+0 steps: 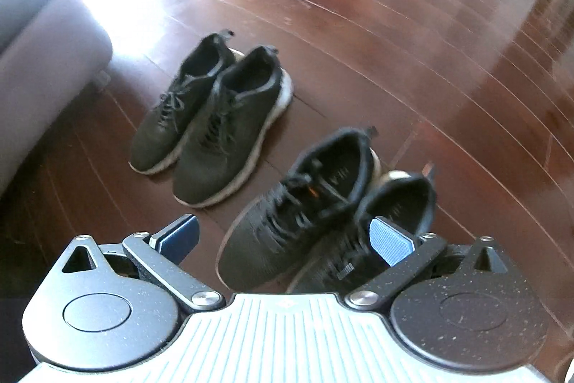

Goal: Organize scattered shoes
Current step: 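Move the right tool down to a black sneaker pair's heels, then close the right tool on both black sneakers' heels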

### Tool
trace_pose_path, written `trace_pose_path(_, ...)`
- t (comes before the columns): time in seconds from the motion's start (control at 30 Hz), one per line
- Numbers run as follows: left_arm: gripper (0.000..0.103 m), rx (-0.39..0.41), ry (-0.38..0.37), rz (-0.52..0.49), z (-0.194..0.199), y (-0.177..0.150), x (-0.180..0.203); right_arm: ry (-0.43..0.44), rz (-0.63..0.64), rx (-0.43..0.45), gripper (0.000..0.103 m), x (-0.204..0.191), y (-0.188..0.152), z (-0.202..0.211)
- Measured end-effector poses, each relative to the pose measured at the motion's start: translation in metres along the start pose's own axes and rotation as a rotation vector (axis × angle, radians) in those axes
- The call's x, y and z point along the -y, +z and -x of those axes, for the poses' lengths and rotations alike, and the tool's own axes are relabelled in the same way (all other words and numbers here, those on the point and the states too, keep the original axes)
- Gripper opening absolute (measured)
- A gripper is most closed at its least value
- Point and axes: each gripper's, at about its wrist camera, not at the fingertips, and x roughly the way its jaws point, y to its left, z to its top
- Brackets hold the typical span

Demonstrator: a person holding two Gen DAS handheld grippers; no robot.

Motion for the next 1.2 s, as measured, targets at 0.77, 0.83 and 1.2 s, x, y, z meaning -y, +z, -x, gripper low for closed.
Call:
trace_pose_path(0.77,0.102,-0.027,0.072,0.171,-0.021,0.024,-0.087,-0.113,-0.365,-0.021,0.058,-0.063,0.12,-0.13)
trace_pose_path(0.83,0.102,-0.038,0.082,0.203,-0.023,0.021,-0.095,-0.143,-0.438,-0.031,0.058,-0.058,0.126,-0.143)
trace_pose_path(1.2,0.102,-0.092,0.057,0.238,-0.029,0.008,-0.092,-0.336,-0.354,-0.117,0.053,-0.072,0.121,-0.176)
